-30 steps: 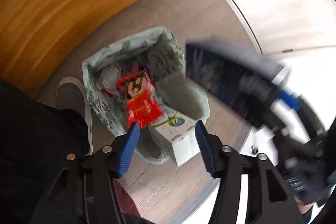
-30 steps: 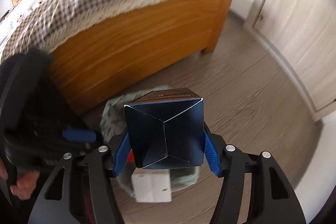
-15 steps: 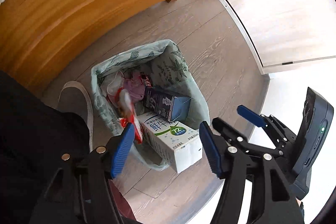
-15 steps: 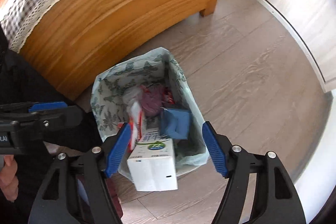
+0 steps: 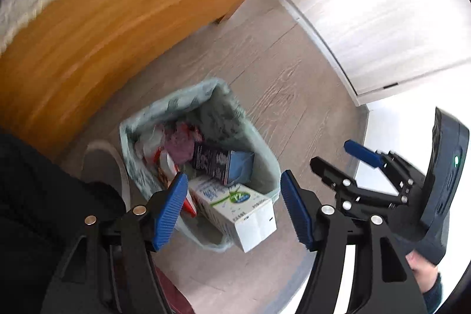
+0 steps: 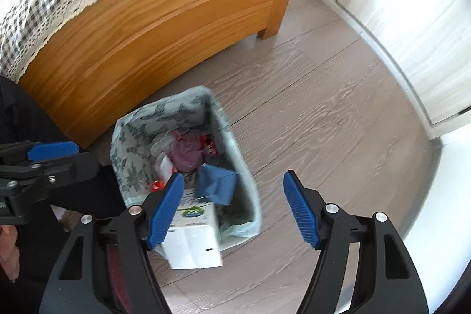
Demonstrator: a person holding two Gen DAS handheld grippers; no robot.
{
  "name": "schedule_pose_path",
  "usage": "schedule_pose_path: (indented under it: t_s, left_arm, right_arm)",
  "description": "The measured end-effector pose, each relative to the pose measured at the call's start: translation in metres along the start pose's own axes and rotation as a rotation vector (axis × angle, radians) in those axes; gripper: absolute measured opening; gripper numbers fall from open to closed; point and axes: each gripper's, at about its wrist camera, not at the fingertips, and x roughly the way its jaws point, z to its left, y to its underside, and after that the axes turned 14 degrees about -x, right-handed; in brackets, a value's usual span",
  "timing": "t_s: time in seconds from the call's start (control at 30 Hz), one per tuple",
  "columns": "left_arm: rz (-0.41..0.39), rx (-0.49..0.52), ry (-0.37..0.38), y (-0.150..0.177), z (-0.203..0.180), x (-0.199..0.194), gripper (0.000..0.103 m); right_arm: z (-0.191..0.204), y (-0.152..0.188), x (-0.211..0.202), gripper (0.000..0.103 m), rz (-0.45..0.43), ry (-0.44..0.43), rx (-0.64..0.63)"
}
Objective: Collect trash
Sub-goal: 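Move both open grippers back over the remaining trash on the bed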
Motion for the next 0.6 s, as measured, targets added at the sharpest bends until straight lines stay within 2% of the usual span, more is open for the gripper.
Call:
schedule_pose_path:
  t_s: [0.13, 0.2, 0.27, 0.37, 0.5, 0.6]
  left_arm:
    - [-0.117, 0.089, 0.024, -0.008, -0.014, -0.042, 0.063]
    - [-0.218, 0.126, 0.029, -0.012, -0.017, -0.071, 0.072]
    - [-0.337, 0.149, 0.033, -0.015, -0.016, -0.103, 0.077]
    - [-0.473, 0.161, 0.02, -0.017, -0.008, -0.145, 0.082]
    - [-0.658, 0.156, -0.018, -0.02, 0.013, -0.2, 0.089]
    - [-0.778, 0.156, -0.076, -0.02, 0.032, -0.235, 0.093]
  right_arm:
    - [-0.005, -0.015, -0.033, 0.068, -0.088, 0.113, -0.024]
    - [-0.006, -0.025, -0.052, 0.068, -0.151, 0.15, -0.03]
    - [-0.001, -0.038, -0.075, 0.069, -0.232, 0.192, -0.041]
    - [0.012, -0.054, -0.107, 0.073, -0.374, 0.248, -0.069]
    - [0.038, -0.073, -0.139, 0.074, -0.533, 0.261, -0.115]
    - [0.059, -0.089, -0.161, 0.075, -0.651, 0.245, -0.156]
